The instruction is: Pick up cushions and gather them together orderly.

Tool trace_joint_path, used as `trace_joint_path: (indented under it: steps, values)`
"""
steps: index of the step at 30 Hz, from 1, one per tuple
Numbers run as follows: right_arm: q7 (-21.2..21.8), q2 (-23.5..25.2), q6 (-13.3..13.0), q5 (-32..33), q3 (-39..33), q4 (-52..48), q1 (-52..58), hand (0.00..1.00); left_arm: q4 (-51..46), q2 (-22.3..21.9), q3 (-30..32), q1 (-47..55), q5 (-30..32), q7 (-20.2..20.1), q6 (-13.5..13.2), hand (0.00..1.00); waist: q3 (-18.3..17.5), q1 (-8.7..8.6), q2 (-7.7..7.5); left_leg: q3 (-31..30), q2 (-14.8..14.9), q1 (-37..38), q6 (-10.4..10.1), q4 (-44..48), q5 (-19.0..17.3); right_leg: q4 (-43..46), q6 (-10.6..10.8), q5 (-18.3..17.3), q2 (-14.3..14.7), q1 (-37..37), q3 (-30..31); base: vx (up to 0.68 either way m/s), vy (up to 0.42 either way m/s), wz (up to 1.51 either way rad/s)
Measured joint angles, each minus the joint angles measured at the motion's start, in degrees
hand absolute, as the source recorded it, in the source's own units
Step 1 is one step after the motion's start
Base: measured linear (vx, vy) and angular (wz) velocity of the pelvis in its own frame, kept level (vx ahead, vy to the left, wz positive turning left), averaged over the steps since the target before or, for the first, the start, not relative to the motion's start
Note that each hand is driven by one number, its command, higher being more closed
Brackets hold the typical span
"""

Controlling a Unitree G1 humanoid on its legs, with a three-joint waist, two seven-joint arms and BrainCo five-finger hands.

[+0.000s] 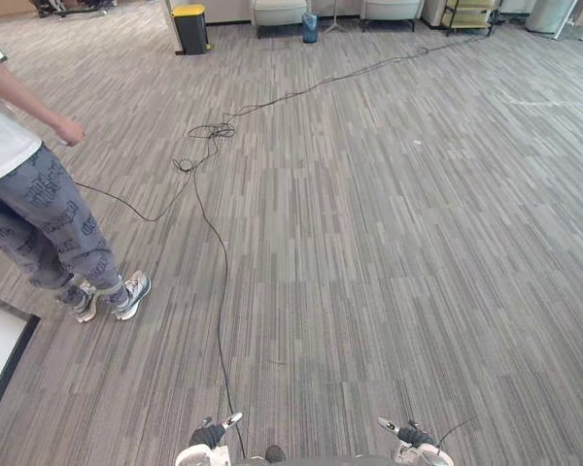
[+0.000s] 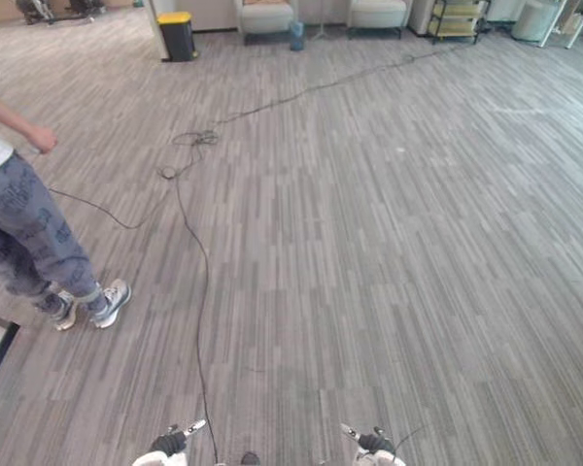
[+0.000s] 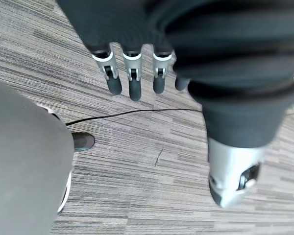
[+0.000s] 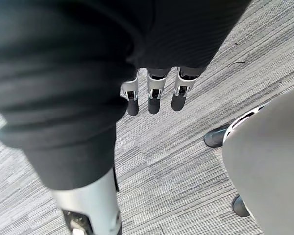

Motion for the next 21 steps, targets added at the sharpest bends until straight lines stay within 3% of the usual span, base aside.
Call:
trace_joint_path:
  steps: [2,4,7,9,10,11,13,15,16,17,18,20,21]
  values:
    - [0.0,-0.2,0.0,0.0,-0.1,0.1,0.0,0.0,0.0,0.4,-0.2,-0.4,0.0,0.0,0.0,0.0,0.0,0.09,-0.03,1.0,0.2,-1.0,-0.2,0.4,-0.2,0.3,-0.1,-0.1,0.1,-1.4,0.6,0.08,-0.023,-0.14]
    - [0.0,-0.1,-0.1,0.2,-0.1,0.1,-0.2,0.0,0.0,1.1,-0.2,-1.2,0.0,0.0,0.0,0.0,0.4,0.44,-0.53,1.3,0.9,-4.2,-0.3,5.8,-2.7,1.5,-0.2,-0.4,-0.2,-2.4,0.9,0.1,-0.041,-0.07]
    - [0.0,-0.2,-0.1,0.6,-0.9,-0.1,0.0,0.0,-0.6,1.4,0.7,-2.2,-0.1,-0.1,0.0,0.0,1.6,1.0,-1.53,3.3,3.7,-12.2,-2.3,23.7,-7.0,3.2,-0.5,-1.5,-1.1,-2.8,0.4,0.05,-0.072,0.05]
    - [-0.1,-0.2,-0.1,1.0,-1.2,-1.2,0.5,0.0,-2.0,1.0,2.0,-2.6,-0.5,-0.1,0.0,0.0,2.8,1.29,-0.91,5.3,7.1,-17.6,-2.8,38.0,-7.9,4.3,-0.9,-3.0,-1.5,-1.4,0.0,0.06,0.003,0.1]
    - [-0.1,-0.2,0.0,1.0,-1.2,-1.7,0.7,0.0,-2.1,1.0,2.0,-2.6,-0.8,-0.1,0.0,0.0,3.3,1.33,-1.14,6.0,8.0,-18.9,-2.9,40.6,-8.0,4.2,-1.1,-3.3,-1.5,-1.1,-0.1,0.08,0.077,0.11]
    - [-0.2,-0.3,-0.1,1.0,-1.2,-3.0,1.1,0.0,-2.3,0.5,2.0,-2.9,-1.4,-0.2,-0.1,0.0,3.5,1.58,-0.02,7.6,10.2,-20.6,-2.8,44.0,-11.1,4.3,-1.6,-4.4,-1.5,-0.2,-0.2,0.07,0.082,0.08]
    - [-0.4,-0.6,-0.1,1.0,-1.5,-2.6,1.0,0.0,-2.3,0.4,1.9,-3.1,-1.9,-0.2,-0.1,0.0,3.4,1.58,0.41,8.7,11.1,-22.2,-2.3,39.1,-11.4,4.3,-1.1,-5.4,-2.6,-0.3,-0.3,0.1,0.119,0.06]
    - [-0.5,-0.6,0.0,1.0,-1.5,-2.6,0.7,0.0,-2.3,0.4,1.9,-3.2,-2.0,-0.1,-0.2,0.0,3.4,1.62,0.4,8.8,10.2,-22.8,-2.2,28.8,-8.8,3.9,0.1,-6.2,-4.1,-0.4,-0.1,0.19,0.198,-0.01]
    - [-0.6,-0.7,0.0,1.0,-1.5,-2.6,0.7,0.0,-2.3,0.3,1.9,-3.2,-2.0,0.1,-0.1,0.0,3.2,1.63,0.63,7.6,9.3,-22.7,-2.9,20.4,-4.8,3.8,1.5,-7.0,-4.8,-0.6,0.7,0.3,0.303,-0.15]
    - [-0.7,-0.8,0.0,1.0,-1.4,-2.5,0.6,0.0,-2.2,0.3,1.9,-3.3,-2.1,0.0,-0.1,0.0,3.0,1.98,0.25,7.1,8.0,-22.7,-1.9,19.6,-0.2,4.0,2.7,-8.1,-6.2,-1.0,1.2,0.21,0.221,-0.19]
    - [-0.8,-0.8,0.0,1.0,-1.4,-2.4,0.4,0.0,-2.2,0.5,1.9,-3.4,-2.1,0.0,-0.1,0.0,2.9,2.06,-0.39,7.4,7.2,-22.9,-0.7,20.2,-1.0,4.0,2.9,-8.4,-7.1,-1.1,1.5,0.26,0.218,-0.17]
    - [-0.8,0.2,0.0,1.0,-1.8,-2.3,0.1,0.0,-2.2,1.0,2.1,-3.8,-2.3,0.1,-0.2,0.0,2.5,2.09,-1.36,8.6,6.5,-25.9,0.6,27.7,-8.5,5.3,2.5,-8.7,-9.4,-1.4,1.6,0.46,0.256,-0.15]
    - [-0.8,0.4,0.0,0.9,-2.1,-2.3,0.0,0.0,-2.2,1.0,2.2,-4.0,-2.3,0.1,-0.2,0.0,2.4,2.66,-1.42,9.5,6.5,-25.4,0.7,29.1,-10.3,8.8,2.7,-8.6,-10.3,-2.7,2.5,0.56,0.306,-0.41]
